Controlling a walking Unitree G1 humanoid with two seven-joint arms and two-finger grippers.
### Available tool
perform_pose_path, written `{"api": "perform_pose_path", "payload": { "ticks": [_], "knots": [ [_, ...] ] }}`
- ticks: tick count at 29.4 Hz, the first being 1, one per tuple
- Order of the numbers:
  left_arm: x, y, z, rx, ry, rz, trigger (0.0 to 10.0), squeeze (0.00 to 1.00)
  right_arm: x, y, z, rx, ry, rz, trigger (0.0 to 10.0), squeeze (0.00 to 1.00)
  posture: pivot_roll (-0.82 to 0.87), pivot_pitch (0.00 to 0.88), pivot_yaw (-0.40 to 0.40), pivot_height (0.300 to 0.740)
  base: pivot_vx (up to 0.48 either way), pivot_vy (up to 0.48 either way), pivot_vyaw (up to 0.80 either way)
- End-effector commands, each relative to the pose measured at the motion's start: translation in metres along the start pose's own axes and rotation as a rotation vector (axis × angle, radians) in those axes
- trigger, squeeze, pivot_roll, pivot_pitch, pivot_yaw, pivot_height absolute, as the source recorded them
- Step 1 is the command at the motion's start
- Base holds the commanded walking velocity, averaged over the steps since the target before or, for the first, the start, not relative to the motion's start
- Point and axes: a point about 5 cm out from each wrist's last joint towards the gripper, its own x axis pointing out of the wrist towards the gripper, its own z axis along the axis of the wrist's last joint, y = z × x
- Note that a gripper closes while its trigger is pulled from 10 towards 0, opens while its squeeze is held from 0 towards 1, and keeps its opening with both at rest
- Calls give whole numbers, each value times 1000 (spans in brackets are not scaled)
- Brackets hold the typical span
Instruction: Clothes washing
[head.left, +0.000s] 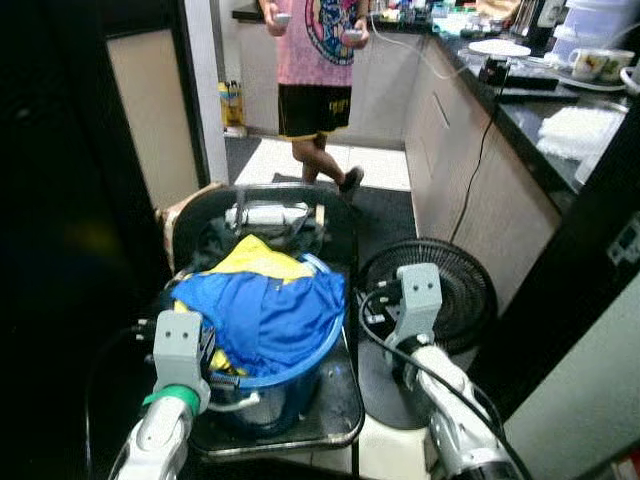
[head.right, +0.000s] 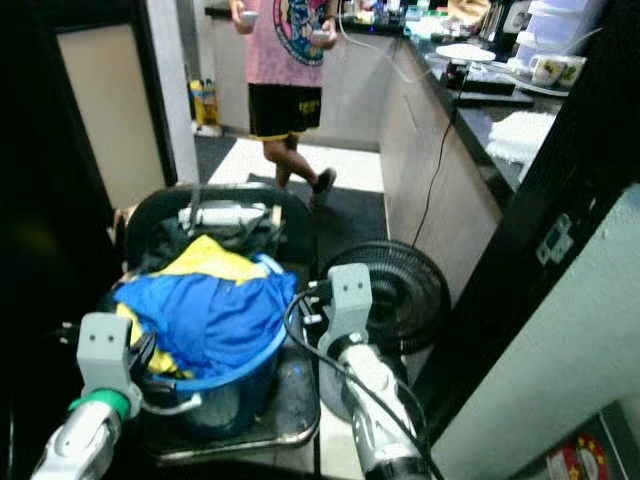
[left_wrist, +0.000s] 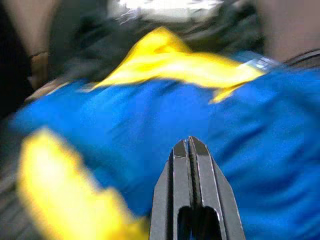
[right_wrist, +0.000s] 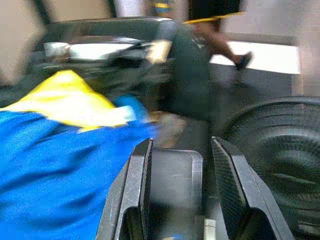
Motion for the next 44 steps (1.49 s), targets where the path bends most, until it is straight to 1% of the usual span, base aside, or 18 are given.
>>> {"api": "perform_pose_path", "payload": {
  "ticks": [1, 9, 10, 11, 12, 13, 14, 15, 16, 17, 20, 21, 22, 23, 24, 26, 33, 44],
  "knots": [
    [-3, 5, -6, 7, 18, 13, 10000, 0, 0, 5, 0, 14, -1, 11, 10000, 0, -40, 0, 6, 740, 382, 0, 0],
    [-3, 6, -6, 2, 17, 24, 10000, 0, 0, 8, 4, 21, -18, 27, 10000, 0, -42, 2, 7, 740, 344, 0, 0],
    [-3, 8, -4, -23, 7, 44, 10000, 0, 1, 8, 6, 30, -24, 30, 10000, 0, -40, 8, 7, 740, 0, 0, 0],
    [-3, 8, -4, -23, 7, 44, 10000, 0, 1, 8, 6, 30, -24, 30, 10000, 0, -40, 8, 7, 740, 0, 0, 0],
    [-3, 10, 0, -87, -21, 71, 10000, 0, 2, 10, 9, 42, -34, 36, 10000, 0, -43, 7, 9, 740, 0, 0, 0],
    [-2, 14, 7, -181, -72, 107, 10000, 0, 3, 12, 13, 53, -47, 49, 10000, 0, -45, 8, 10, 740, 0, 0, 0],
    [-2, 14, 7, -181, -72, 107, 10000, 0, 3, 12, 13, 53, -47, 49, 10000, 0, -45, 8, 10, 740, 0, 0, 0],
    [-2, 18, 17, -254, -139, 136, 10000, 0, 4, 15, 18, 74, -67, 71, 10000, 0, -45, 9, 9, 740, 0, 0, 0],
    [-2, 18, 17, -254, -139, 136, 10000, 0, 4, 15, 18, 74, -67, 71, 10000, 0, -45, 9, 9, 740, 0, 0, 0],
    [-1, 21, 24, -261, -179, 136, 10000, 0, 4, 18, 22, 94, -80, 96, 10000, 0, -42, 12, 7, 740, 0, 0, 0],
    [-1, 22, 26, -237, -188, 129, 10000, 0, 5, 20, 23, 101, -76, 119, 10000, 0, -40, 13, 5, 740, 0, 0, 0],
    [-1, 22, 24, -172, -173, 124, 10000, 0, 6, 22, 21, 95, -58, 135, 10000, 0, -38, 15, 5, 740, 0, 0, 0],
    [-1, 22, 24, -172, -173, 124, 10000, 0, 6, 22, 21, 95, -58, 135, 10000, 0, -38, 15, 5, 740, 0, 0, 0],
    [-1, 21, 21, -118, -147, 115, 10000, 0, 7, 24, 17, 85, -40, 145, 10000, 0, -39, 18, 6, 740, 0, 0, 0],
    [-1, 21, 21, -118, -147, 115, 10000, 0, 7, 24, 17, 85, -40, 145, 10000, 0, -39, 18, 6, 740, 0, 0, 0],
    [-2, 21, 17, -77, -128, 117, 10000, 0, 9, 26, 14, 56, -22, 164, 10000, 0, -45, 23, 9, 740, 0, 0, 0],
    [-2, 20, 14, -70, -122, 118, 10000, 0, 14, 31, 17, 7, -22, 195, 10000, 0, -44, 28, 7, 740, 0, 0, 0],
    [-2, 18, 15, -89, -131, 102, 10000, 0, 18, 35, 22, -2, -31, 218, 10000, 0, -43, 27, 2, 740, 0, 0, 0]
  ]
}}
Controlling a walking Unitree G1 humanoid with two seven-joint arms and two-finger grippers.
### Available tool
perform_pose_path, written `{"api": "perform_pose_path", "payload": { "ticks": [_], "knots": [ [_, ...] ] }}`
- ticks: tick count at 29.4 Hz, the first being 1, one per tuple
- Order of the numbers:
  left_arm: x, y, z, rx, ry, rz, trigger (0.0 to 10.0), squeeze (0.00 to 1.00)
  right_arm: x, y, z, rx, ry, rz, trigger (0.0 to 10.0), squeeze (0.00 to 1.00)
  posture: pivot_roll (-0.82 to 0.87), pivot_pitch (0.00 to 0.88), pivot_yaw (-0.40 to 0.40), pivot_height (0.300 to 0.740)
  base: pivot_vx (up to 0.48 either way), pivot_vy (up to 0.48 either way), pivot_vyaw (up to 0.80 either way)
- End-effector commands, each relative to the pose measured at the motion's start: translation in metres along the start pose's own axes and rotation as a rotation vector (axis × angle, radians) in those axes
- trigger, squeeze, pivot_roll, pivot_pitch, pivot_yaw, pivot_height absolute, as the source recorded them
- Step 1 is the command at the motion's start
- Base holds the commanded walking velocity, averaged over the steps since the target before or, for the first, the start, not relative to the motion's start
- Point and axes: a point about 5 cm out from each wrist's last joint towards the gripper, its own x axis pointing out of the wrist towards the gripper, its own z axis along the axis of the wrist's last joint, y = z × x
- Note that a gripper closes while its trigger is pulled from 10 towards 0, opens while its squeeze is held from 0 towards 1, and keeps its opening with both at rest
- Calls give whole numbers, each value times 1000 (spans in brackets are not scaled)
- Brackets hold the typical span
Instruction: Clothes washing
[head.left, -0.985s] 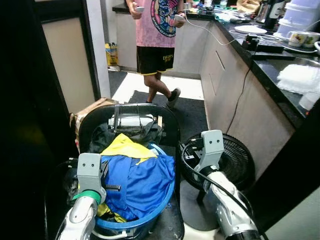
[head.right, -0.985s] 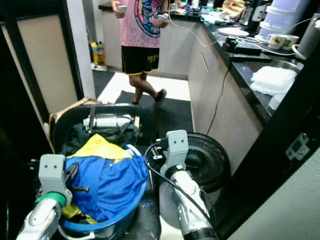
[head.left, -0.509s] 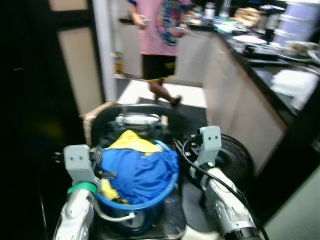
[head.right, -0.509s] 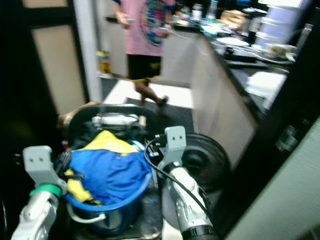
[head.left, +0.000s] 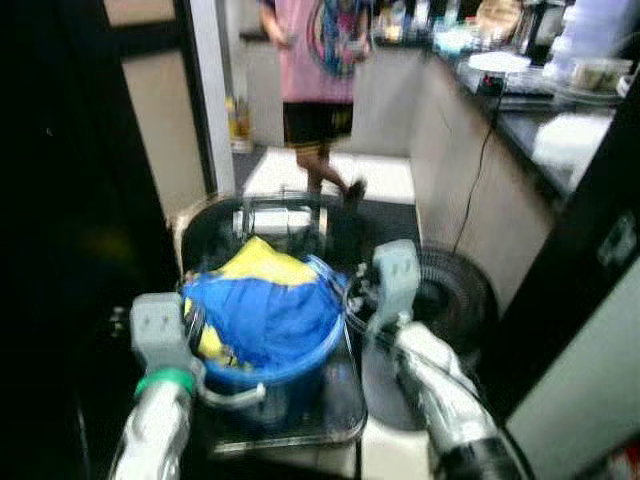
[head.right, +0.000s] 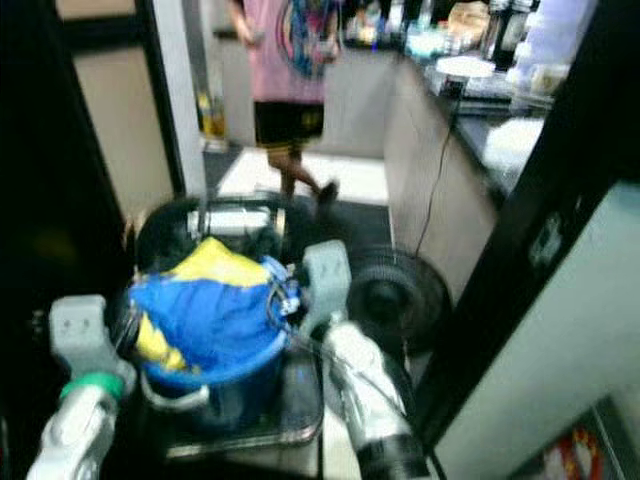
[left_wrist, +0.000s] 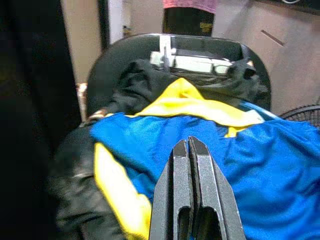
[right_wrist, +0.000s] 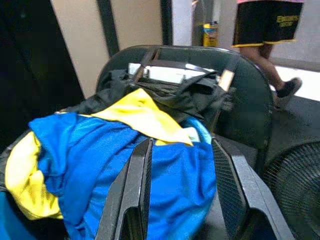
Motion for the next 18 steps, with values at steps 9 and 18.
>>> {"api": "perform_pose_path", "payload": {
  "ticks": [9, 18],
  "knots": [
    [-2, 0, -4, -4, 20, -3, 10000, 0, 2, 0, 1, -5, 4, 13, 10000, 0, -42, 22, -2, 740, 0, 0, 0],
    [-4, 1, -7, 5, 31, 0, 10000, 0, 1, 0, -3, -17, 19, 16, 10000, 0, -40, 26, -1, 740, 0, 0, 0]
  ]
}}
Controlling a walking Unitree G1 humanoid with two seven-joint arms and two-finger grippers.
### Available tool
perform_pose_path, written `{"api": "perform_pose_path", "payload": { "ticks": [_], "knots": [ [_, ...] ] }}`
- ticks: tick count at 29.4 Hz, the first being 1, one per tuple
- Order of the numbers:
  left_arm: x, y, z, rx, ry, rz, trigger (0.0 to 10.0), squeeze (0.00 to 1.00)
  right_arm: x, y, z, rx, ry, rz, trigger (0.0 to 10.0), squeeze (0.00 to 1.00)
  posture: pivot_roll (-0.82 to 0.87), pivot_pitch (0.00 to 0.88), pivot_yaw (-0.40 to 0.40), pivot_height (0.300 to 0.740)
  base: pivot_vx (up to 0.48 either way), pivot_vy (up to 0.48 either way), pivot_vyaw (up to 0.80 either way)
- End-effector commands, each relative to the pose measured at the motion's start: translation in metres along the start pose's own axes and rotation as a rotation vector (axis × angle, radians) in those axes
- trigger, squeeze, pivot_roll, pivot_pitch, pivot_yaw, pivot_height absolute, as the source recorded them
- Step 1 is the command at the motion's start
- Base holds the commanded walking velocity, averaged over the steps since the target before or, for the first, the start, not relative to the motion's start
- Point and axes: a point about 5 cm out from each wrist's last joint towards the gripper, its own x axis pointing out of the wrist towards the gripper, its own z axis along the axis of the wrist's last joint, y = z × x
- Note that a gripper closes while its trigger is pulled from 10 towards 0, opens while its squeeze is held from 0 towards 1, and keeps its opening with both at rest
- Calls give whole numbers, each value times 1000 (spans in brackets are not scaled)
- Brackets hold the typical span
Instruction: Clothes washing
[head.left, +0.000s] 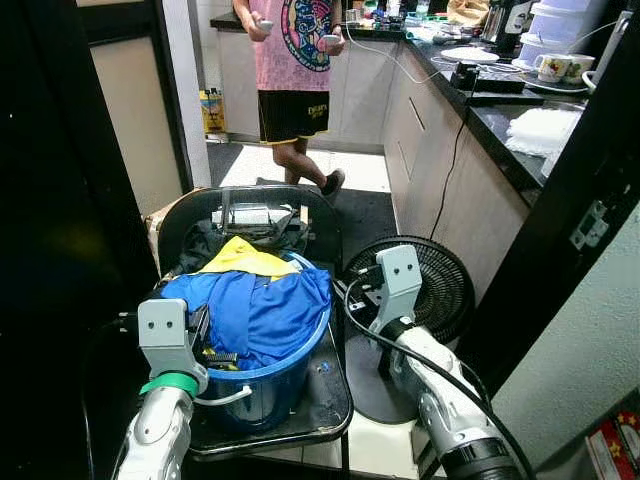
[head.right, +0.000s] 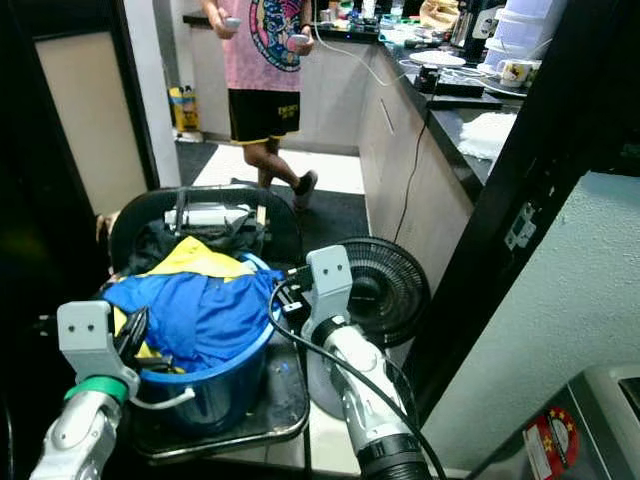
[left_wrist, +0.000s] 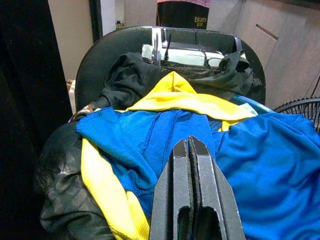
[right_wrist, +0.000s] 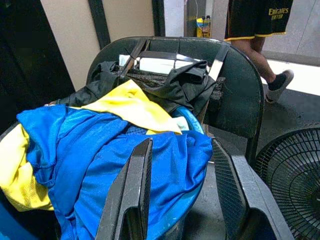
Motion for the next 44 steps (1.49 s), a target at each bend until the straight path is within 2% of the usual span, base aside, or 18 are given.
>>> {"api": "perform_pose_path", "payload": {
  "ticks": [1, 3, 4, 6, 7, 14, 16, 18, 22, 23, 25, 29, 31, 32, 34, 36, 41, 44],
  "knots": [
    [-4, 1, -8, 9, 35, 0, 10000, 0, 1, -4, -9, -22, 65, -8, 10000, 0, -41, 30, -1, 740, 0, 0, 0],
    [-4, 1, -8, 9, 35, 0, 10000, 0, 1, -4, -9, -22, 65, -8, 10000, 0, -41, 30, -1, 740, 0, 0, 0],
    [-5, 2, -9, 23, 42, 0, 10000, 0, 1, -9, -20, -35, 137, -19, 10000, 224, -45, 42, 4, 740, 0, 0, 0],
    [-5, 2, -9, 23, 42, 0, 10000, 0, 1, -9, -20, -35, 137, -19, 10000, 224, -45, 42, 4, 740, 0, 0, 0],
    [-5, 3, -10, 34, 49, 0, 10000, 0, 4, -11, -27, -23, 184, -13, 10000, 1000, -45, 55, 4, 740, 0, 0, 0],
    [-6, 5, -10, 47, 57, 2, 10000, 0, 11, -7, -31, 12, 217, 37, 10000, 1000, -47, 89, 2, 740, 0, 0, 0],
    [-7, 7, -10, 53, 64, 3, 10000, 0, 24, 4, -31, 39, 247, 98, 10000, 1000, -44, 156, 0, 740, 0, 0, 0],
    [-8, 8, -9, 53, 69, 6, 10000, 0, 29, 7, -31, 45, 263, 108, 10000, 1000, -43, 170, 1, 740, 0, 0, 0],
    [-9, 9, -9, 48, 73, 11, 10000, 0, 33, 10, -29, 52, 267, 122, 10000, 1000, -42, 183, 2, 740, 0, 0, 0],
    [-10, 10, -8, 42, 74, 15, 10000, 0, 36, 14, -24, 86, 255, 150, 10000, 1000, -41, 196, 6, 740, 0, 0, 0],
    [-10, 10, -8, 42, 74, 15, 10000, 0, 36, 14, -24, 86, 255, 150, 10000, 1000, -41, 196, 6, 740, 0, 0, 0],
    [-13, 10, -6, 33, 76, 14, 10000, 0, 41, 20, -17, 154, 218, 176, 10000, 1000, -34, 209, 14, 740, 0, 0, 0],
    [-14, 9, -5, 30, 77, 12, 10000, 0, 44, 18, -14, 191, 201, 149, 10000, 1000, -23, 220, 22, 740, 0, 0, 0],
    [-15, 9, -3, 29, 78, 8, 10000, 0, 48, 13, -9, 240, 182, 88, 10000, 1000, -13, 234, 31, 740, 0, 0, 0],
    [-15, 9, -3, 29, 78, 8, 10000, 0, 48, 13, -9, 240, 182, 88, 10000, 1000, -13, 234, 31, 740, 0, 0, 0],
    [-17, 10, -1, 34, 85, -2, 10000, 0, 53, 6, -2, 304, 177, 2, 10000, 1000, -3, 248, 37, 740, 0, 0, 0],
    [-18, 9, 0, 38, 90, -8, 10000, 0, 55, 3, -1, 310, 196, -36, 10000, 1000, 4, 259, 41, 740, 0, 0, 0],
    [-23, 7, 1, 44, 112, -27, 10000, 0, 63, -4, 15, 345, 188, -117, 10000, 1000, 12, 277, 54, 740, 0, 0, 0]
  ]
}}
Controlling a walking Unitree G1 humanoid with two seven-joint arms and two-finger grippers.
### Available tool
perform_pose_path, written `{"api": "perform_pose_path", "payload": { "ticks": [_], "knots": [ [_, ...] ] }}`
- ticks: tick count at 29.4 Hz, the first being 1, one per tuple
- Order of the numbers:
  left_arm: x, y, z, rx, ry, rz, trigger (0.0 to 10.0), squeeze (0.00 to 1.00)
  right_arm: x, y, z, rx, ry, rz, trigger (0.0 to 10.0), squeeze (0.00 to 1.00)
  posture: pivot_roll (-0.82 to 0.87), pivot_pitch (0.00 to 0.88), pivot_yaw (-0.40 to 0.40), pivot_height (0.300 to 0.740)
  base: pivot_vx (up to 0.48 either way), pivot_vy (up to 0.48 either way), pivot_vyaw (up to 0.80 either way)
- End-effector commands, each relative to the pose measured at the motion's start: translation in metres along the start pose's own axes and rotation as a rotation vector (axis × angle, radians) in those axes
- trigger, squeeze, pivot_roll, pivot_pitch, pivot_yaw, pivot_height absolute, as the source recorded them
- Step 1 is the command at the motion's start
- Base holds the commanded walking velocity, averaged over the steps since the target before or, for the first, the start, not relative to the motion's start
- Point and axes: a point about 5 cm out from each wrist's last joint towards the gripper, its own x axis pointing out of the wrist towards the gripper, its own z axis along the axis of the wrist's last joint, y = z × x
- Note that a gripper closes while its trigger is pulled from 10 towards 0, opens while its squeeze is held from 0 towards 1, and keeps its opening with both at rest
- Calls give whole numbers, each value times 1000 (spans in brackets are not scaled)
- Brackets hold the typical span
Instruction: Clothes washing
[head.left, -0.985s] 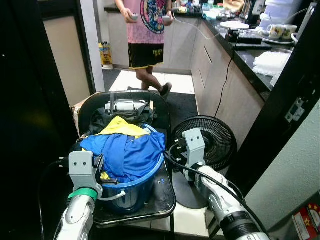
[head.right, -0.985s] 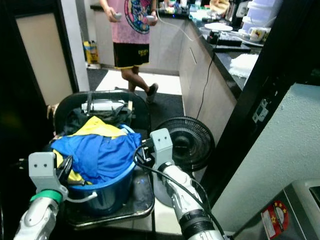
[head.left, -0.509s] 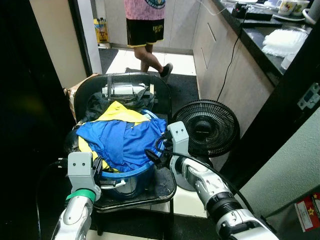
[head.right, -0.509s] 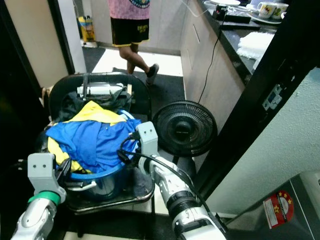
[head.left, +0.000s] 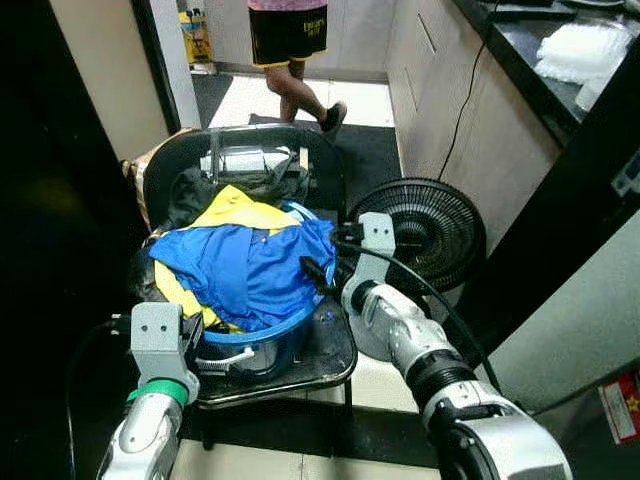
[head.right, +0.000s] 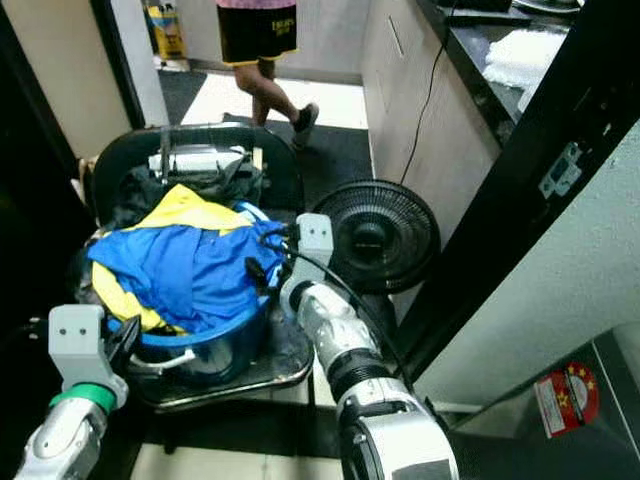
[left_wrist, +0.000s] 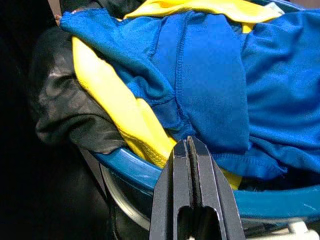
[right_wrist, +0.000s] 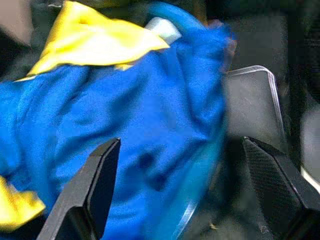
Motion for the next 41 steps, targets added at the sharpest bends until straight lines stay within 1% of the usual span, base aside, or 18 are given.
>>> {"api": "perform_pose_path", "payload": {
  "ticks": [1, 5, 6, 8, 9, 11, 13, 14, 18, 19, 20, 22, 24, 26, 27, 29, 33, 41],
  "knots": [
    [-6, 0, -10, -5, 56, -7, 10000, 0, 2, 1, 2, 27, 6, -17, 10000, 1000, 12, 277, 54, 740, 0, 0, 0],
    [-7, 0, -10, -1, 65, -12, 10000, 0, 3, 6, 11, 23, -26, 8, 10000, 984, 9, 269, 52, 740, 0, 0, 0],
    [-6, 1, -10, 0, 67, -12, 10000, 0, 4, 15, 26, 42, -103, 86, 10000, 416, 0, 246, 47, 740, 0, 0, 0],
    [-6, 1, -10, 0, 67, -12, 10000, 0, 4, 15, 26, 42, -103, 86, 10000, 416, 0, 246, 47, 740, 0, 0, 0],
    [-6, 2, -10, 2, 67, -11, 10000, 0, 4, 23, 40, 56, -177, 162, 10000, 8, -3, 229, 41, 740, 0, 0, 0],
    [-6, 5, -9, 0, 61, -9, 10000, 0, -1, 32, 58, 67, -266, 264, 10000, 0, -5, 191, 30, 740, 0, 0, 0],
    [-6, 5, -9, 0, 61, -9, 10000, 0, -1, 32, 58, 67, -266, 264, 10000, 0, -5, 191, 30, 740, 0, 0, 0],
    [-5, 9, -7, -10, 51, -5, 10000, 0, -7, 36, 73, 74, -338, 333, 10000, 0, -5, 162, 22, 740, 0, 0, 0],
    [-4, 14, -4, -11, 43, 0, 10000, 0, -15, 34, 82, 78, -391, 355, 10000, 0, -2, 131, 13, 740, 0, 0, 0],
    [-2, 16, 0, -3, 29, 7, 10000, 0, -22, 15, 85, 44, -426, 234, 10000, 0, -6, 84, 2, 740, 0, 0, 0],
    [1, 15, 4, 27, 19, 9, 10000, 0, -29, -8, 80, -70, -433, 79, 10000, 0, -7, 68, -3, 740, 0, 0, 0],
    [1, 15, 4, 27, 19, 9, 10000, 0, -29, -8, 80, -70, -433, 79, 10000, 0, -7, 68, -3, 740, 0, 0, 0],
    [8, 9, 8, 106, 15, 9, 10000, 0, -40, -33, 64, -298, -424, -105, 10000, 0, -17, 33, -4, 740, 0, 0, 0],
    [8, 9, 8, 106, 15, 9, 10000, 0, -40, -33, 64, -298, -424, -105, 10000, 0, -17, 33, -4, 740, 0, 0, 0],
    [12, 3, 8, 130, 14, 13, 10000, 0, -45, -36, 53, -393, -409, -121, 10000, 0, -19, 25, -2, 740, 0, 0, 0],
    [16, -4, 12, 137, -7, 0, 10000, 0, -52, -36, 46, -440, -404, -108, 10000, 0, -24, 9, 5, 740, 0, 0, 0],
    [18, -9, 18, 129, -34, -13, 10000, 0, -57, -37, 43, -452, -406, -93, 10000, 0, -23, 4, 3, 740, 0, 0, 0],
    [17, -16, 30, 106, -91, -22, 10000, 0, -68, -40, 29, -367, -385, -70, 10000, 0, -22, 0, -33, 740, 0, 0, 0]
  ]
}}
